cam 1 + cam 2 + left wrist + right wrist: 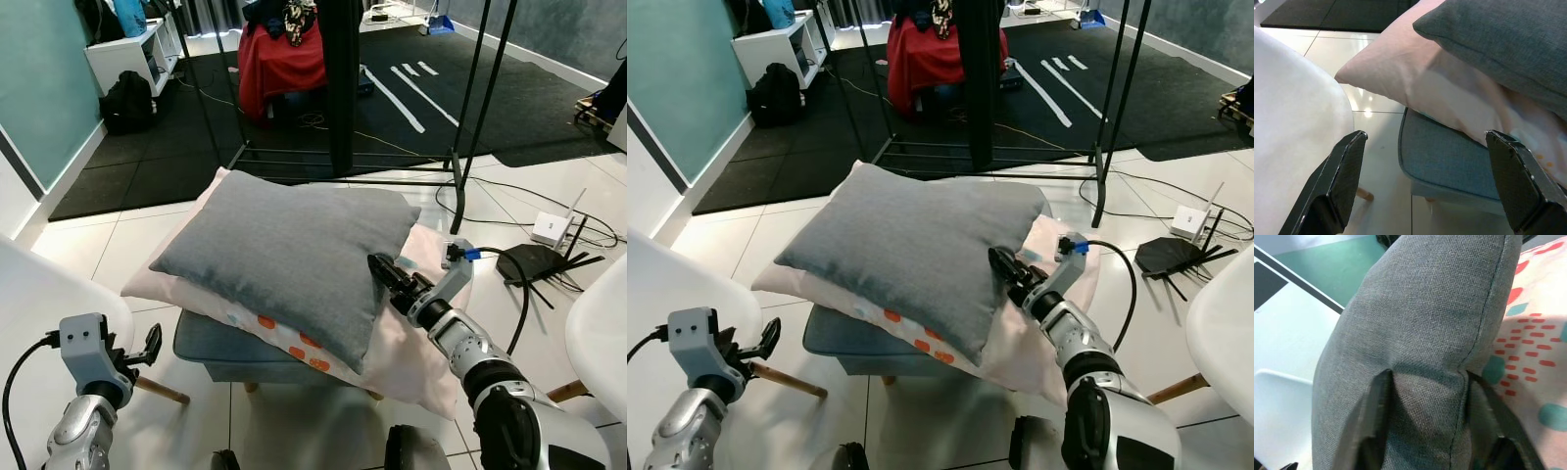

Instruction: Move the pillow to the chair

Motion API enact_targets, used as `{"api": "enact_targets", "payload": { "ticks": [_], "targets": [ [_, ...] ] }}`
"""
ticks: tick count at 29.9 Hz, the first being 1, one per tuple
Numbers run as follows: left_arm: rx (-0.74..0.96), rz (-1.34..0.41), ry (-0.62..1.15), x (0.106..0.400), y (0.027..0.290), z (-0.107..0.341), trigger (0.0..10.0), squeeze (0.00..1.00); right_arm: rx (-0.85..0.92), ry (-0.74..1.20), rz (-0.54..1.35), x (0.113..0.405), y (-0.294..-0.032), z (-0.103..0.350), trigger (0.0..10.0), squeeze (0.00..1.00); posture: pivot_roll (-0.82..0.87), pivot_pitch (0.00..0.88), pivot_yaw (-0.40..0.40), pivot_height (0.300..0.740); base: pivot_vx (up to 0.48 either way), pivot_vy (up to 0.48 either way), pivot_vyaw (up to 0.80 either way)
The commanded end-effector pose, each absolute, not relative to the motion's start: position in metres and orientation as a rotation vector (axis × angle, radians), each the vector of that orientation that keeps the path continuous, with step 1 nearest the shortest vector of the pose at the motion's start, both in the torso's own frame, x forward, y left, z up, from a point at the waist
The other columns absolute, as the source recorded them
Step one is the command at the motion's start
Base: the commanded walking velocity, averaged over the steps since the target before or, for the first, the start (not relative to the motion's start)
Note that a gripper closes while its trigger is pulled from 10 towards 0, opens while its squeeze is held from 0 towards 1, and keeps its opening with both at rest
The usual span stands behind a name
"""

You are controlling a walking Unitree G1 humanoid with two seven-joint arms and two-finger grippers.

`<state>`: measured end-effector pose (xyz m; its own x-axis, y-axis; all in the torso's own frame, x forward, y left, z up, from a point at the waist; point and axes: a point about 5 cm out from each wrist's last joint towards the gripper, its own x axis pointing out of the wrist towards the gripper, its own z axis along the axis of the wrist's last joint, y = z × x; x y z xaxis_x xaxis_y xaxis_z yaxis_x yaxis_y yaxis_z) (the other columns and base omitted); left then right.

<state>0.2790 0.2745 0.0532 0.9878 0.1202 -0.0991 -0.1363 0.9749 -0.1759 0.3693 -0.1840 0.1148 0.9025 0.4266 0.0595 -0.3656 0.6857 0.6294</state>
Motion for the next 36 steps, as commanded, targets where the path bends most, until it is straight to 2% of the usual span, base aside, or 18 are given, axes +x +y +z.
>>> {"api": "enact_targets", "payload": {
  "ticks": [1, 10, 12, 13, 18, 23, 25, 27, 36],
  "targets": [
    [-0.193, 0.143, 0.101, 0.274, 0.277, 0.051, 10.0, 0.00, 0.706, 0.088, 0.479, 0.370, -0.175, 0.115, 0.0, 0.00, 0.09, 0.117, 0.073, 0.467, 0.000, 0.000, 0.00],
    [-0.206, 0.135, 0.084, 0.281, 0.271, 0.055, 10.0, 0.00, 0.683, 0.035, 0.544, 0.373, -0.172, 0.127, 0.0, 0.00, 0.07, 0.120, 0.065, 0.467, 0.000, 0.000, 0.00],
    [-0.210, 0.133, 0.079, 0.282, 0.270, 0.056, 10.0, 0.00, 0.654, 0.040, 0.543, 0.375, -0.170, 0.129, 0.0, 0.00, 0.06, 0.120, 0.062, 0.467, 0.000, 0.000, 0.00],
    [-0.217, 0.134, 0.067, 0.284, 0.268, 0.058, 10.0, 0.00, 0.570, 0.059, 0.563, 0.377, -0.162, 0.132, 0.0, 0.00, 0.05, 0.119, 0.057, 0.467, 0.000, 0.000, 0.00],
    [-0.227, 0.140, 0.055, 0.287, 0.267, 0.060, 10.0, 0.00, 0.486, 0.066, 0.613, 0.379, -0.147, 0.136, 0.0, 0.00, 0.05, 0.117, 0.048, 0.467, 0.000, 0.000, 0.00],
    [-0.230, 0.146, 0.048, 0.287, 0.267, 0.061, 10.0, 0.00, 0.504, 0.024, 0.678, 0.382, -0.137, 0.147, 0.0, 0.00, 0.04, 0.114, 0.043, 0.467, 0.000, 0.000, 0.00],
    [-0.236, 0.154, 0.039, 0.288, 0.268, 0.062, 10.0, 0.00, 0.531, -0.043, 0.793, 0.383, -0.126, 0.164, 0.0, 0.00, 0.03, 0.107, 0.034, 0.476, 0.000, 0.000, 0.00],
    [-0.240, 0.158, 0.033, 0.290, 0.268, 0.064, 10.0, 0.00, 0.535, -0.071, 0.828, 0.385, -0.123, 0.172, 0.0, 0.00, 0.02, 0.103, 0.032, 0.481, 0.000, 0.000, 0.00],
    [-0.249, 0.169, 0.013, 0.296, 0.266, 0.069, 10.0, 0.00, 0.537, -0.106, 0.853, 0.388, -0.120, 0.185, 0.0, 0.00, 0.01, 0.090, 0.018, 0.506, 0.000, 0.000, 0.00]
  ]
}}
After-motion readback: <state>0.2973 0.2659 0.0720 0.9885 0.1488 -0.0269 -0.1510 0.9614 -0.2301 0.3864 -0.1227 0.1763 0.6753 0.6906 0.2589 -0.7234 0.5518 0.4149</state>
